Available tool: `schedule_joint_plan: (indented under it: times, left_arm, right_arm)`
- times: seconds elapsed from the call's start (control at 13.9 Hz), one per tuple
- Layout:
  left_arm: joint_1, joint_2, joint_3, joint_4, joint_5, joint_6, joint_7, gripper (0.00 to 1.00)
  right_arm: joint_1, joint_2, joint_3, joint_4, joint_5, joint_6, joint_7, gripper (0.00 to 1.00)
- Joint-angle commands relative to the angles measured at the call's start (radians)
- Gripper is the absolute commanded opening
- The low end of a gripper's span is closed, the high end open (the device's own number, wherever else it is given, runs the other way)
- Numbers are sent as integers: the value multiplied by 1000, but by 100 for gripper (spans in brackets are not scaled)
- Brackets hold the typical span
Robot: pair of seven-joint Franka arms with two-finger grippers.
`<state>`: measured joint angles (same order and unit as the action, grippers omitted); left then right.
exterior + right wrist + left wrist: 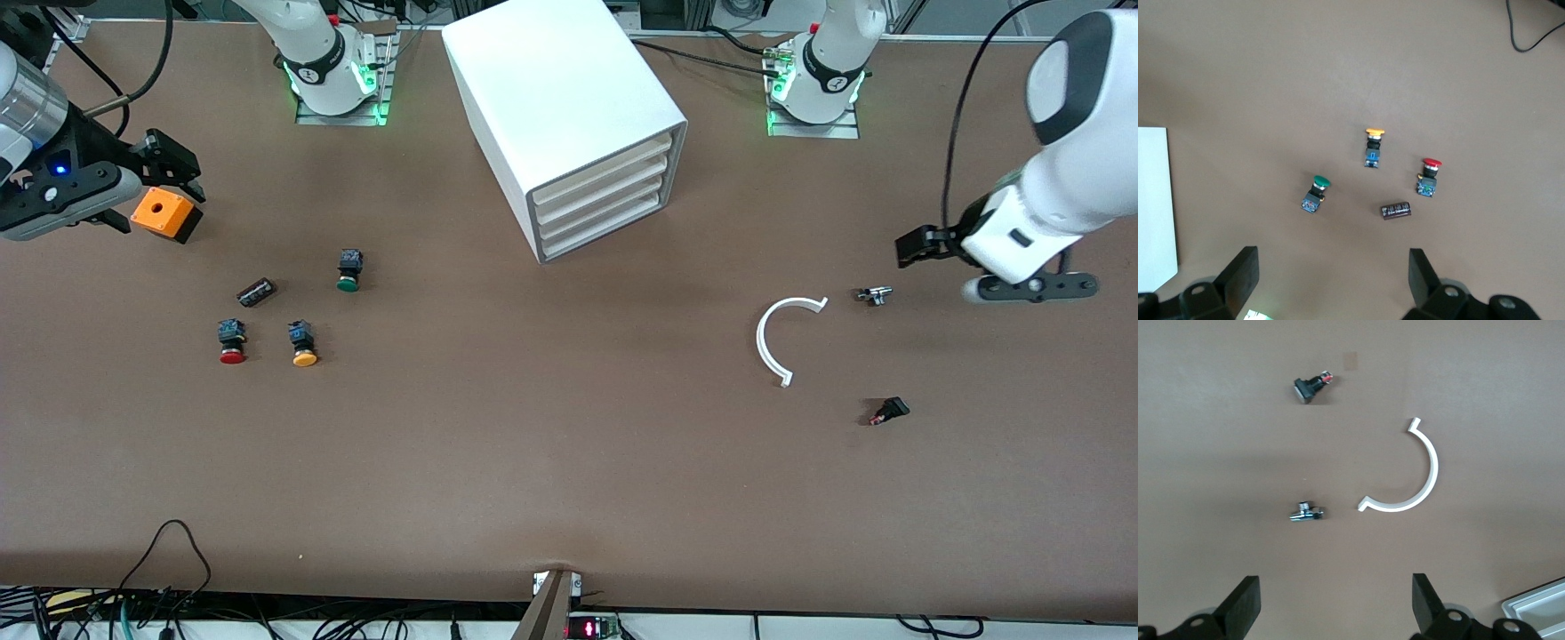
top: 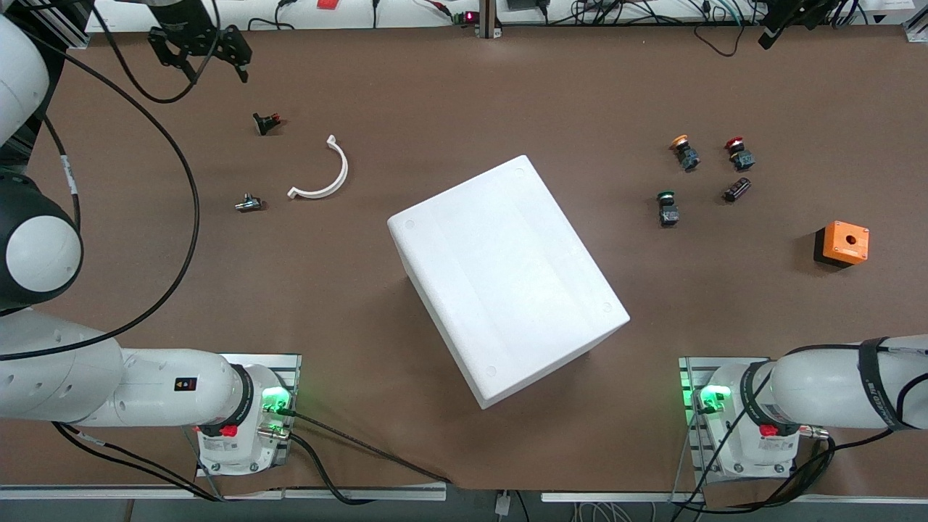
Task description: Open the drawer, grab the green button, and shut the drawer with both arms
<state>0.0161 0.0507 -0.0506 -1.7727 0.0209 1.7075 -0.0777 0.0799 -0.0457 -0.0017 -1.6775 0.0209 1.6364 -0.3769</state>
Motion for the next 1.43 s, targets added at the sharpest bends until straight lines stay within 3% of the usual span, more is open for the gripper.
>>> schedule_joint_plan:
  times: [0.0,0.43,1.36]
  left_arm:
    - [-16,-43,46,-28,-3,0,79,100]
    - [-13,-80,93,-16,2,-3,113,100]
    - [-13,-126,86,13,10,-14,85,100]
  right_arm:
    - [-23,29,20,53,-12,-7,-2,99]
    - [-32,43,14,65,-12,-12,-2,99]
    - [-57,44,5,65,-13,-13,-2,99]
